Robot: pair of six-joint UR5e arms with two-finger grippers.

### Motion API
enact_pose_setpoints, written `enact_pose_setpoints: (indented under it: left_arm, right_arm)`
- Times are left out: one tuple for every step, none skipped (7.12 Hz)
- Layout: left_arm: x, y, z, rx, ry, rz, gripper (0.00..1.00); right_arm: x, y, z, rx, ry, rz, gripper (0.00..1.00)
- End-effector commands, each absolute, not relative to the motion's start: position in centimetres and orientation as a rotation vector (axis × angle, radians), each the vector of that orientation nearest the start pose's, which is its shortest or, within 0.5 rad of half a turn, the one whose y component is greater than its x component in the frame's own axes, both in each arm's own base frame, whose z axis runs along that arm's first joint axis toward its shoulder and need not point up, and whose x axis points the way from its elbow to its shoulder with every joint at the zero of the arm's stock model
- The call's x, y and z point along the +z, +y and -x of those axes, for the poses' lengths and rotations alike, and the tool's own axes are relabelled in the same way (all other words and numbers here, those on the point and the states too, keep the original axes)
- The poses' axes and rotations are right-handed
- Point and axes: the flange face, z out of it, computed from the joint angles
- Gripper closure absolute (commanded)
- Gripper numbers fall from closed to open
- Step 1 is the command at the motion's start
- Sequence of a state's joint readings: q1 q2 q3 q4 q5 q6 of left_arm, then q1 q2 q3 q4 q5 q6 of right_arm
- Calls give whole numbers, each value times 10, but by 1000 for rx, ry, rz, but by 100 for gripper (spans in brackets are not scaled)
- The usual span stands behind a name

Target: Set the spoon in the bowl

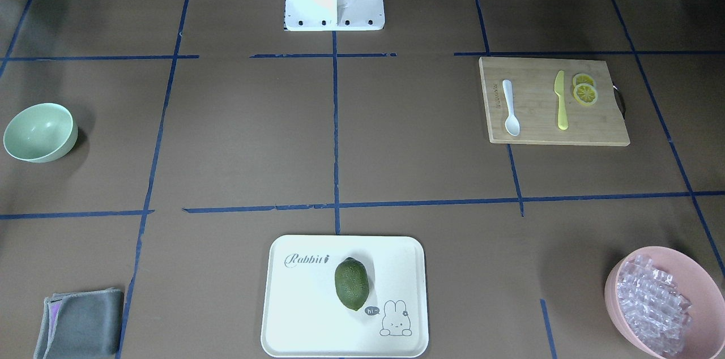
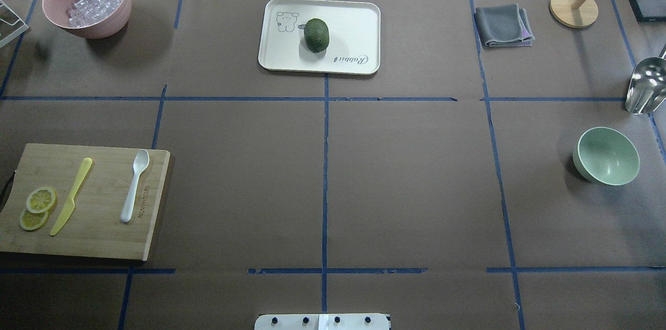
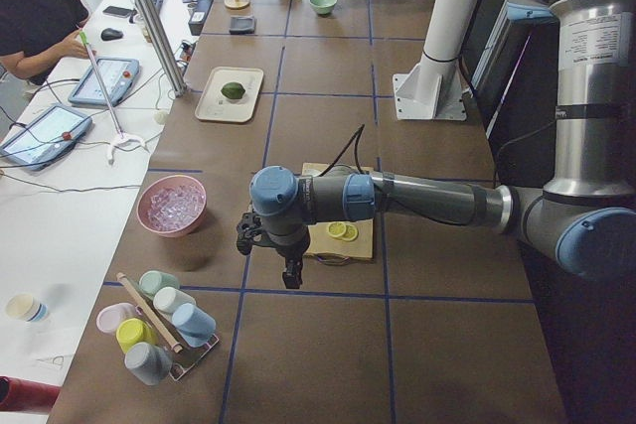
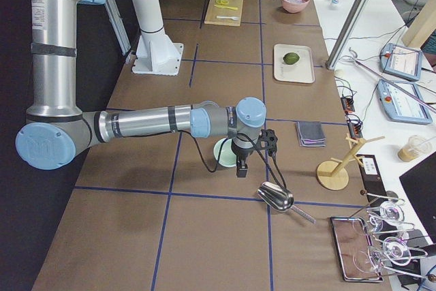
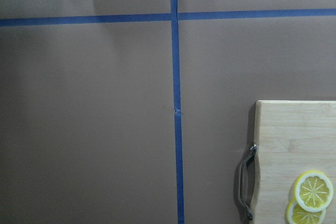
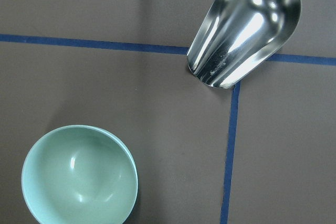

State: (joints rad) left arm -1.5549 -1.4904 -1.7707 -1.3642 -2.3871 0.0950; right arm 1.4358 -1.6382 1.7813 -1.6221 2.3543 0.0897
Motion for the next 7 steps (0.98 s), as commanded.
enact_pose_setpoints:
  left_arm:
    - [613,-445,54,68,818,48,0]
    - [612,-445,54,71,817,44,0]
    - [611,-445,54,72,817,43,0]
    - [608,-445,54,74,815,37,0]
    - [607,-446,54,75,813,36,0]
    - [608,-445,54,75,810,37,0]
    - [608,-446,54,76,812,34,0]
  right_arm:
    - [588,-472,0,-84,-789,-7,0]
    - [588,-473,1,-83,-789,-6,0]
    - [588,-473,1,-81,-789,-6,0]
    - [587,-473,1,-80,-788,-7,0]
    - [587,-473,1,-80,-789,-7,0]
    - [586,-473,1,-82,-789,-9,0]
    - [592,-473,1,-80,-788,1,0]
